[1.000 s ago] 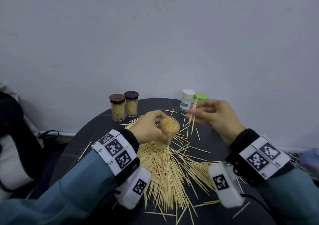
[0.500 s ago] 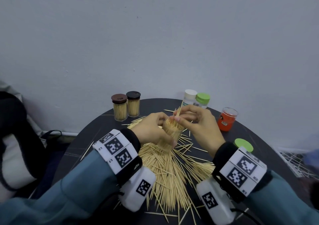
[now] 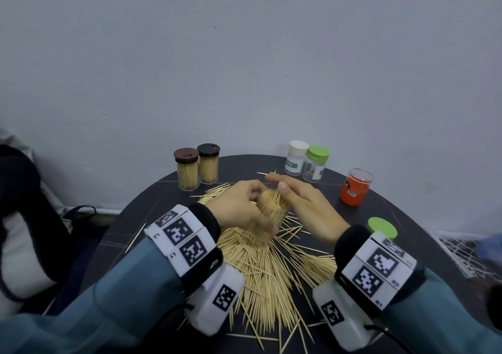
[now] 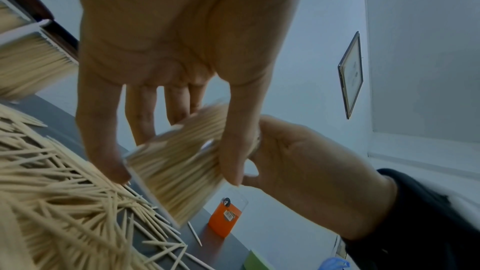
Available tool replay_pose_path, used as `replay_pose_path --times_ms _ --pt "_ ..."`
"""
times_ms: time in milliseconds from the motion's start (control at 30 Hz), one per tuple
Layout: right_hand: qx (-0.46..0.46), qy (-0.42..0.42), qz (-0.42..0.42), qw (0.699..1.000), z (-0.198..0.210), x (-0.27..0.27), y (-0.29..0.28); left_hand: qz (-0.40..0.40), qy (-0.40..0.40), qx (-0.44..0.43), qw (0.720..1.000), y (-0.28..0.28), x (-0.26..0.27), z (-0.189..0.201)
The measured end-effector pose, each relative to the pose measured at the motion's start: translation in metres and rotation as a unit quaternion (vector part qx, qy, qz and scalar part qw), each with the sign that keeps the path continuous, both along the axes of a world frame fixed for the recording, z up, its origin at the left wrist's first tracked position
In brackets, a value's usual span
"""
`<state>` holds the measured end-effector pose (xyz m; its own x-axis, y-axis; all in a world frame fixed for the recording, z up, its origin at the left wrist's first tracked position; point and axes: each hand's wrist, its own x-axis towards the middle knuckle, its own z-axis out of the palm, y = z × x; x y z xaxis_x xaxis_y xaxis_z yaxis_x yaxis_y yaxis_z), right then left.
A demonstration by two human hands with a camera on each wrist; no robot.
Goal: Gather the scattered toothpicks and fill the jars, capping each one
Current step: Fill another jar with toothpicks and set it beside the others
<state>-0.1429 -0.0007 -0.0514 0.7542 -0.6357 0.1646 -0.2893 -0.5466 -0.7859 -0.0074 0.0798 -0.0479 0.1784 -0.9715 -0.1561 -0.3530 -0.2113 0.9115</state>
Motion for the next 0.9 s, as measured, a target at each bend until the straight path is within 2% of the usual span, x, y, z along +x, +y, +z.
replay_pose_path --times_ms 133,333,467,600,700,767,833,900 --pt "0.068 -0.019 -0.036 0.997 0.006 -0.001 -0.002 -0.001 -0.010 -0.001 1.000 0.000 0.000 0.000" --pt "0.138 0.089 -0.026 0.986 0.002 0.001 0.000 -0.004 -0.036 -0.008 0.999 -0.003 -0.002 -0.004" --pt "0.142 0.097 -0.037 0.985 -0.001 0.000 -0.005 -0.007 -0.041 -0.010 0.999 -0.004 -0.003 -0.006" --pt "0.111 0.101 -0.060 0.987 0.003 -0.010 -0.015 -0.005 -0.057 -0.027 0.998 -0.005 -0.007 -0.008" --pt "0.052 0.166 -0.081 0.981 0.006 -0.033 -0.028 0.002 -0.068 -0.047 0.997 -0.007 -0.012 -0.011" --pt "-0.018 0.263 -0.083 0.961 0.007 -0.053 -0.040 0.005 -0.072 -0.063 0.995 -0.008 -0.016 -0.012" --pt "-0.069 0.358 -0.091 0.927 0.009 -0.073 -0.051 0.005 -0.079 -0.096 0.992 -0.008 -0.021 -0.012" --pt "-0.095 0.410 -0.103 0.902 0.009 -0.090 -0.061 0.005 -0.094 -0.133 0.987 -0.007 -0.026 -0.011"
